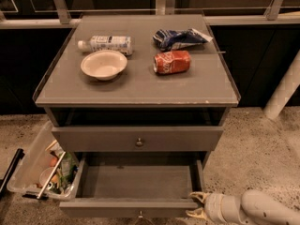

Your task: Open middle drawer

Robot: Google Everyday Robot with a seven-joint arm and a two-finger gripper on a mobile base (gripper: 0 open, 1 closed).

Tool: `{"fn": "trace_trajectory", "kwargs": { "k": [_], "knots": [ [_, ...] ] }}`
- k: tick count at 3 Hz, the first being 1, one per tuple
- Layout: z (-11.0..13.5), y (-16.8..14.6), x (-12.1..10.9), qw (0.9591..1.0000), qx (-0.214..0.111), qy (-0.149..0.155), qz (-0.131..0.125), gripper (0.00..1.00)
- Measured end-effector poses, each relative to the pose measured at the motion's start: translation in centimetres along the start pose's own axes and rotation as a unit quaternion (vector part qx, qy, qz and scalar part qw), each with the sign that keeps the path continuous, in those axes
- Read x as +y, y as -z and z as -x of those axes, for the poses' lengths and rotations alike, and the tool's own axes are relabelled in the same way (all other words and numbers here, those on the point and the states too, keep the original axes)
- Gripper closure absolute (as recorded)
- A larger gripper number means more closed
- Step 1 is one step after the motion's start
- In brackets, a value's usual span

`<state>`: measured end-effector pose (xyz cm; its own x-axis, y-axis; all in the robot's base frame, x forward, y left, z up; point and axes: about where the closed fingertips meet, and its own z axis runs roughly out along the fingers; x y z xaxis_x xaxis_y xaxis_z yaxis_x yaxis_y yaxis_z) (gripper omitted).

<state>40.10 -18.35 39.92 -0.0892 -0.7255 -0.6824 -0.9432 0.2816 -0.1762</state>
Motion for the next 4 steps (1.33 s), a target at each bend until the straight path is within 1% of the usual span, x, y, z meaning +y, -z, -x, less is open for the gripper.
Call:
{"fn": "trace_trajectory", "kwargs": {
  "k": [1,2,3,4],
  "knots": [
    [0.1,0.0,-0.1,1.0000,0.000,0.000,0.000,1.00],
    [-0.2,0.2,0.5,1.0000,0.000,-0.003,0.000,1.00],
    [-0.1,0.4,0.4,1.0000,0.000,-0.003,0.000,1.00],
    [-0.4,0.6,0.9,1.0000,-0.001,-0.006,-0.001,0.81]
  ]
}}
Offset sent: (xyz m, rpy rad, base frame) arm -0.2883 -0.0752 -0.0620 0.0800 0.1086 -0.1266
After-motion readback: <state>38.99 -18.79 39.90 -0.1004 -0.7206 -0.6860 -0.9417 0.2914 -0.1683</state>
